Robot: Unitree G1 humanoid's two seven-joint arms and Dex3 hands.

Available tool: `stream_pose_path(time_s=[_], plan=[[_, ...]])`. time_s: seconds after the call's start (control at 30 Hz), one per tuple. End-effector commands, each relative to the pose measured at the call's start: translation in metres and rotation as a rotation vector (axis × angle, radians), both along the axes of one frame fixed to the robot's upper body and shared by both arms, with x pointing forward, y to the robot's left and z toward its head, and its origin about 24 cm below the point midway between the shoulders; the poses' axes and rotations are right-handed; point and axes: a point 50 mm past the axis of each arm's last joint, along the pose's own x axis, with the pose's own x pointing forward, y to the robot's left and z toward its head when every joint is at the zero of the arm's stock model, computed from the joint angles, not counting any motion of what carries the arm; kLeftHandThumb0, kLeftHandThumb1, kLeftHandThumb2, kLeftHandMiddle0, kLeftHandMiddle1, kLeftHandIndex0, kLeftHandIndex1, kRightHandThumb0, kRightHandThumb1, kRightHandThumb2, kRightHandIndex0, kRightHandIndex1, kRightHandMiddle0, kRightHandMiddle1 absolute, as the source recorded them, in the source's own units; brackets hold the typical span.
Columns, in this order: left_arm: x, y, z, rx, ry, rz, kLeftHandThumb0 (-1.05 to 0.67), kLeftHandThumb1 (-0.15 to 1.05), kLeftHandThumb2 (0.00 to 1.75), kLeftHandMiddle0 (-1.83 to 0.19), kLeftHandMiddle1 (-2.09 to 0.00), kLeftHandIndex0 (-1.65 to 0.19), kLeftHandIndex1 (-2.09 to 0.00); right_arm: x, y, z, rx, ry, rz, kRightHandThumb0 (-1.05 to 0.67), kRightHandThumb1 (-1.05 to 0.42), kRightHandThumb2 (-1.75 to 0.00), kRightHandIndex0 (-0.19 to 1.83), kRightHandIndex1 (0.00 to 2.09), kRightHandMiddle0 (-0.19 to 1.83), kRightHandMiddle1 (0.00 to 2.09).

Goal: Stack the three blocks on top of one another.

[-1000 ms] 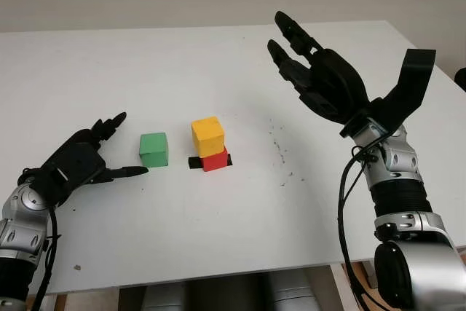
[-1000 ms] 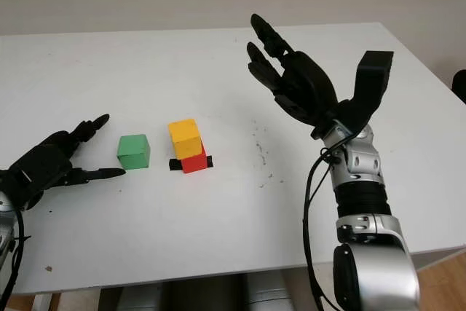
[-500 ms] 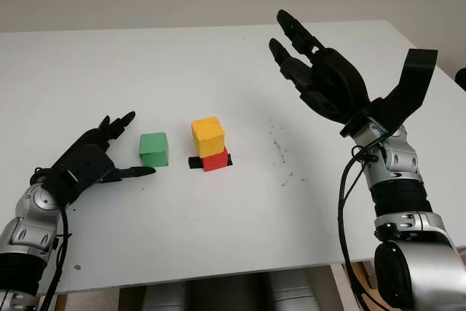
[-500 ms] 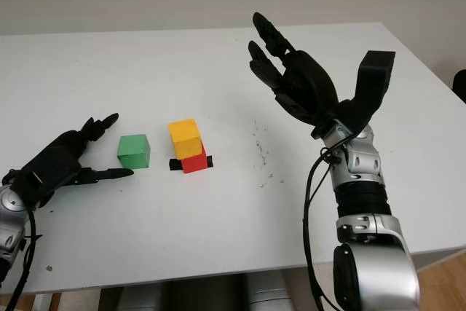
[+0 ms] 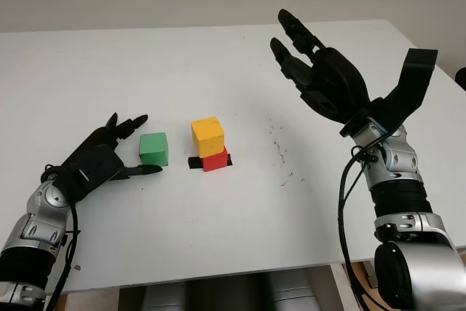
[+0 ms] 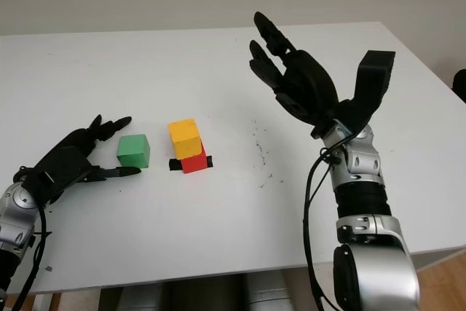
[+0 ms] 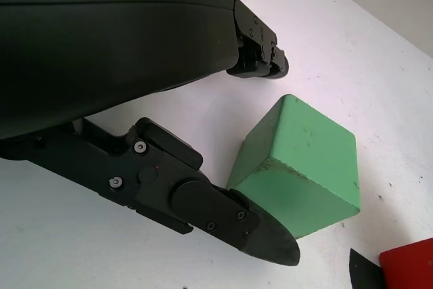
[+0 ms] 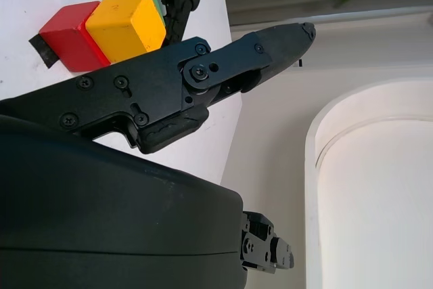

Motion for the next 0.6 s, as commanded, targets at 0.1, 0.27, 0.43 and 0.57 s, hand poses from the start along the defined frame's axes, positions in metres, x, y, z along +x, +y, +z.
stream_pose_path(time_s=[0.1,0.27,0.43,0.57], plan=[[0.0031,-0.0064,-0.0014,-0.048,-0.012,-0.003,-0.63,0.83,0.05,0.19,0.0,-0.51,-0.16,-0.0019,-0.0016,0.0055,-0.016,-0.031,-0.006,-0.76,-0.98,-0.06,-0.19,0.0,-0.13,0.05],[0.0029,-0.0075,-0.0029,-0.108,-0.008,0.004,-0.56,0.85,0.06,0.19,0.0,-0.66,-0.24,-0.0021,-0.0017,0.0052,-0.024,-0.034,-0.012,-0.75,-0.99,-0.06,-0.19,0.0,-0.14,0.05],[0.0023,-0.0087,-0.0044,-0.134,0.002,0.015,-0.47,0.91,0.06,0.16,-0.06,-0.49,-0.9,-0.0019,-0.0017,0.0048,-0.035,-0.031,-0.028,-0.76,-0.98,-0.05,-0.19,0.0,-0.13,0.05],[0.001,-0.0093,-0.0042,-0.119,-0.001,0.012,-0.45,0.96,0.06,0.09,-0.06,-0.46,-1.32,-0.0017,-0.0012,0.0053,-0.026,-0.033,-0.033,-0.76,-0.98,-0.05,-0.19,0.0,-0.13,0.06]])
